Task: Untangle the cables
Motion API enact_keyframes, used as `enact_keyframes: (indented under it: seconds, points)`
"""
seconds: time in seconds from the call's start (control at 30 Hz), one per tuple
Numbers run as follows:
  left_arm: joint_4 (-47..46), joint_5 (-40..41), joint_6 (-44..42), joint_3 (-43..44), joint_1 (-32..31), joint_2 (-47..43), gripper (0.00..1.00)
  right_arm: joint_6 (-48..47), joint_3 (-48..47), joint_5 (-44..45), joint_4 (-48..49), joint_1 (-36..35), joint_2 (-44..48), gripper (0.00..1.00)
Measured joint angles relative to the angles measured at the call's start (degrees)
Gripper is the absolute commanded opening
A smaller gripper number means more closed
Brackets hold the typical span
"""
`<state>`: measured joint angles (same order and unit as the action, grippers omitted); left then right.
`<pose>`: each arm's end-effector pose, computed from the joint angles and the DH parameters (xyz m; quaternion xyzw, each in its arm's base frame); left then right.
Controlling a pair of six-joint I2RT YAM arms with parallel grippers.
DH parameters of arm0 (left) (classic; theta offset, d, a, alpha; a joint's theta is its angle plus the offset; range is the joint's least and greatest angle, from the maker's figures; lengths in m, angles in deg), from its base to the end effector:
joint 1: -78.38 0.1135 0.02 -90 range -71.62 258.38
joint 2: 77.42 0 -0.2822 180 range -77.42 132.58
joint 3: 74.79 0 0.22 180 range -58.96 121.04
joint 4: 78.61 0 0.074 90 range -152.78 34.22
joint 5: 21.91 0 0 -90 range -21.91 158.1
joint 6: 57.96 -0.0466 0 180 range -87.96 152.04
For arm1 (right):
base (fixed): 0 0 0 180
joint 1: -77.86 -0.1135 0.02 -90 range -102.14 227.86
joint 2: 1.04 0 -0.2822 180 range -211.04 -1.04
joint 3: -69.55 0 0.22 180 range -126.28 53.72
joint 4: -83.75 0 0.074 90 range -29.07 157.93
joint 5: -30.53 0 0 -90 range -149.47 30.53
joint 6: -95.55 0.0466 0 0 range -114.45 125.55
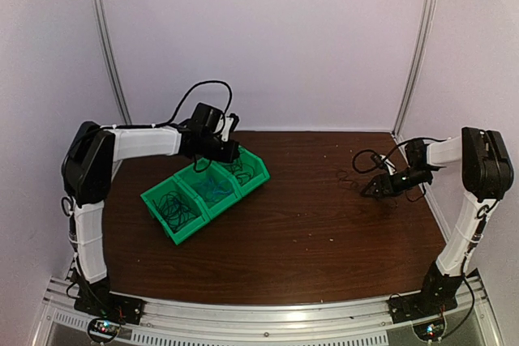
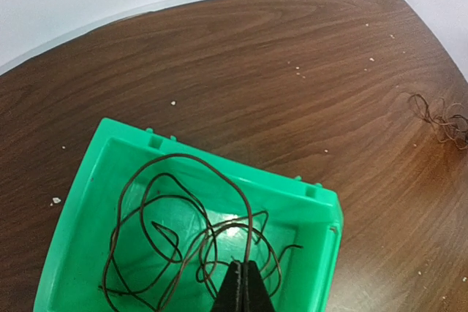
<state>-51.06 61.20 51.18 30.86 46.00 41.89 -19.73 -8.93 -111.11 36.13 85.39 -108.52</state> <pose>0.3875 -0.2524 0.2284 0.1295 0.9002 -0.2285 0.3475 0.3230 -0.0058 0.1759 -0.1881 0.8755 0.3854 0.2228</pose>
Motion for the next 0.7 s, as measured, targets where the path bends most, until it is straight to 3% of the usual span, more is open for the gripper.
enact_keyframes:
  seconds: [0.23, 0.5, 0.7]
  points:
    - [0.90, -2.29, 2.01, -3.96, -0.02, -5.81, 0.00, -0.02, 0.00, -0.04, -0.04, 0.00, 0.00, 1.00]
    - [8.50, -1.40, 2.69, 5.66, -0.02, 0.04, 0.00, -0.04, 0.00, -0.09, -0.20, 0.00, 0.00, 1.00]
    - [11.67, -0.15, 3.15, 7.08, 0.22, 1.27, 0.00, -0.04, 0.00, -0.09, -0.20, 0.00, 0.02, 1.00]
